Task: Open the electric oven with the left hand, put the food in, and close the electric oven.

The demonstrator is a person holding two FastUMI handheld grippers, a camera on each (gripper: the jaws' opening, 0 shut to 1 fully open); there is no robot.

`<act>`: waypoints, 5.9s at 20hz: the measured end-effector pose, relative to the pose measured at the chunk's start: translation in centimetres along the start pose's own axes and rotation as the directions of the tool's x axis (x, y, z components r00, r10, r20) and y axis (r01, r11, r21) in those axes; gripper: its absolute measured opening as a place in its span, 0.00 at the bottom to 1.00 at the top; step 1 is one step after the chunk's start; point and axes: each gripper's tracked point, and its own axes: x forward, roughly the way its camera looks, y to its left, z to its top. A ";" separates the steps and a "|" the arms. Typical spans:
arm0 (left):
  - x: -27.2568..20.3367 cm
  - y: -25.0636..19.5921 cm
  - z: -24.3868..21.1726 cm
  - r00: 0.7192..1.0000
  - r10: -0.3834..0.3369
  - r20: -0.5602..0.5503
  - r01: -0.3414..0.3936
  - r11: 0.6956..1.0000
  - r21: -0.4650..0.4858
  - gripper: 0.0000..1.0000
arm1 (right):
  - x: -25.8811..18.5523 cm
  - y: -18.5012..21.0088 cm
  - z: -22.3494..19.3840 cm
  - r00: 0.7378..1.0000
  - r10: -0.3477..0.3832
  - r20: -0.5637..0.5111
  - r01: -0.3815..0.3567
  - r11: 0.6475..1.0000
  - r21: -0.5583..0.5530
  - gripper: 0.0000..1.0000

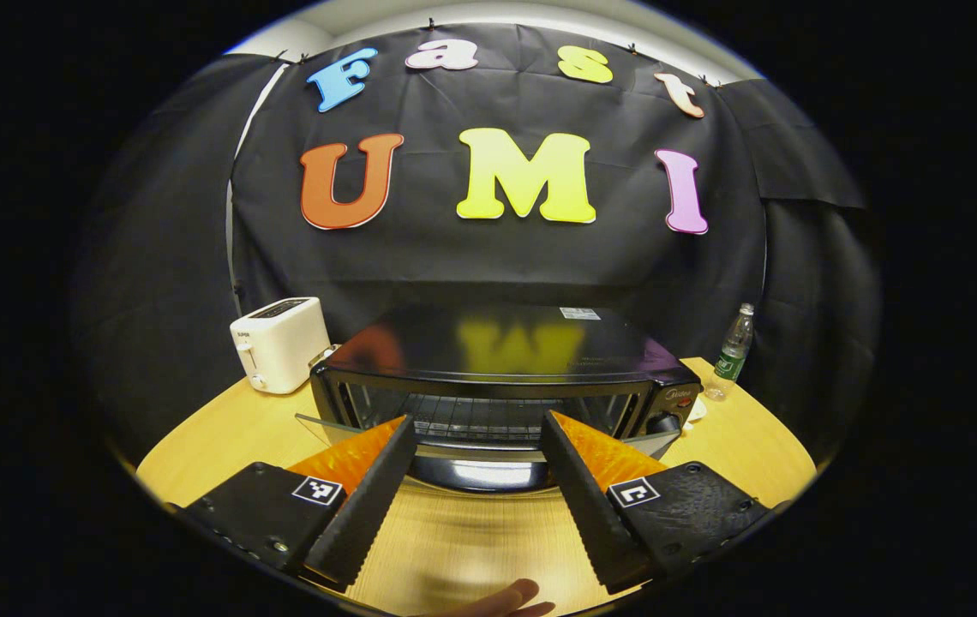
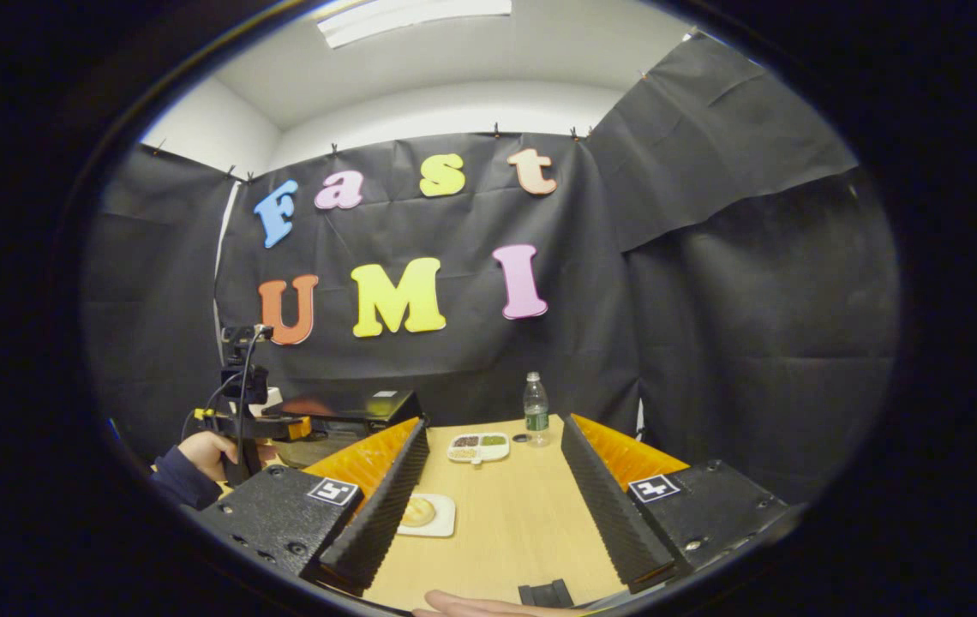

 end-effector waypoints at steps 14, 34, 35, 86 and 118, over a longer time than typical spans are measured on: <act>-3.6 0.2 -3.8 1.000 -0.020 -0.017 0.019 0.999 -0.033 0.98 | 0.5 0.3 -0.7 1.000 0.029 -0.004 -0.029 0.999 0.025 0.96; -6.6 0.4 -12.9 0.995 -0.048 -0.088 0.044 0.998 -0.051 0.96 | 1.0 2.0 -2.3 0.998 0.054 -0.033 -0.053 0.998 0.014 0.96; -6.5 0.5 -13.7 0.993 -0.048 -0.108 0.042 0.998 -0.051 0.95 | 1.0 2.1 -2.5 0.998 0.055 -0.037 -0.054 0.998 0.014 0.96; -31.9 5.3 6.8 0.911 -0.062 0.407 0.053 0.998 0.033 0.94 | 19.0 14.2 -29.2 0.845 0.071 -0.531 -0.060 0.997 0.039 0.81; -25.2 12.1 2.6 0.972 0.025 0.232 -0.027 1.000 0.004 0.94 | 37.3 36.1 -25.4 0.945 0.177 -0.276 -0.016 0.866 0.500 0.79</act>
